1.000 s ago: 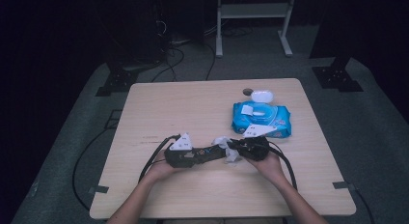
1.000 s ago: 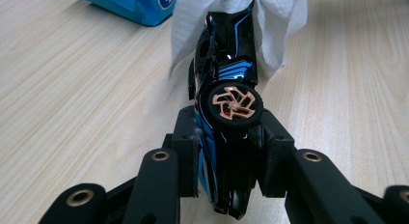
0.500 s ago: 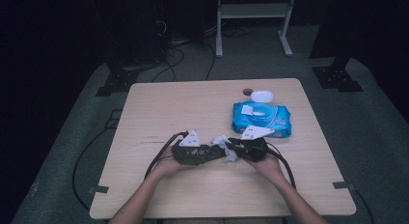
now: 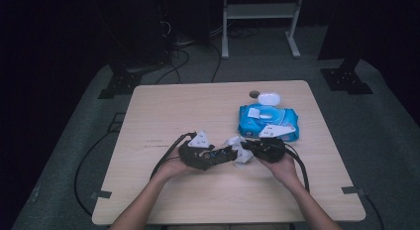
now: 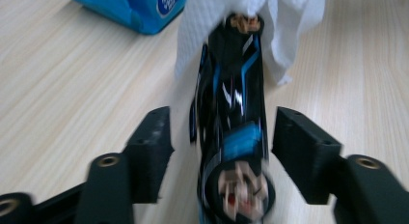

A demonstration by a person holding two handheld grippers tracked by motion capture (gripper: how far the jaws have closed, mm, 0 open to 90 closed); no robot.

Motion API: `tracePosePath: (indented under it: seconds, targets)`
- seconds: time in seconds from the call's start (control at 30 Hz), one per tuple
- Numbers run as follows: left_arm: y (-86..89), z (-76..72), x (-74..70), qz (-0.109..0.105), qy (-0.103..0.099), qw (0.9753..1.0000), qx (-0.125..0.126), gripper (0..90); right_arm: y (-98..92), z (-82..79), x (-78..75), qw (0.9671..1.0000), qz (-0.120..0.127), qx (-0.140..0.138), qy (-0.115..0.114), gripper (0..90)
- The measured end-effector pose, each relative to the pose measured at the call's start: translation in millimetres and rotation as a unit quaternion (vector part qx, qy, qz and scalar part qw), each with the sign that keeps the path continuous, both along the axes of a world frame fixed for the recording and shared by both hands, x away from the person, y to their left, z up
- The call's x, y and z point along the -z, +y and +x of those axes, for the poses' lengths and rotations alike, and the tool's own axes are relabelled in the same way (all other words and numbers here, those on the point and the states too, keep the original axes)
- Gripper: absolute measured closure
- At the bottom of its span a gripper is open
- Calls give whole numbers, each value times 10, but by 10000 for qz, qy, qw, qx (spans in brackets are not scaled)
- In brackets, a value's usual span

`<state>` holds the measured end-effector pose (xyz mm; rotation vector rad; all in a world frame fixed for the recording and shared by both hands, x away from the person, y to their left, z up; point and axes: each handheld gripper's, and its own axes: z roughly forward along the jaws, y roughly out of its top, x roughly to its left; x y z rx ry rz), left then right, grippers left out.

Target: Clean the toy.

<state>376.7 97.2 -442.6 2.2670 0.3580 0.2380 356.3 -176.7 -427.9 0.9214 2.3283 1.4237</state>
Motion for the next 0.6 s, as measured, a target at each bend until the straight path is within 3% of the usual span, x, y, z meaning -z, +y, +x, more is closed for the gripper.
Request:
tracePosePath:
  seconds: [0.07,0.23,0.3,0.4,0.47,0.57,0.6]
  targets:
    - [-91,29,-32,63,-7,10000,55,353,-36,6,5,10000,61,17,49,856]
    - [-351,102,-49,557,126,9982,197,371,-90,17,31,9996,198,73,204,856]
    - [-435,113,-34,785,154,9966,205,387,-100,33,56,9993,239,78,271,856]
    - [-554,135,-8,1324,198,9908,169,425,-90,60,106,9989,270,61,388,855]
    - [-594,141,0,1499,114,9885,132,495,-74,72,133,9986,275,52,442,855]
    - [-625,171,-21,1607,308,9864,144,557,-46,89,166,9984,270,5,505,855]
    - [-630,165,-22,1626,268,9862,152,561,-34,91,172,9982,285,16,526,855]
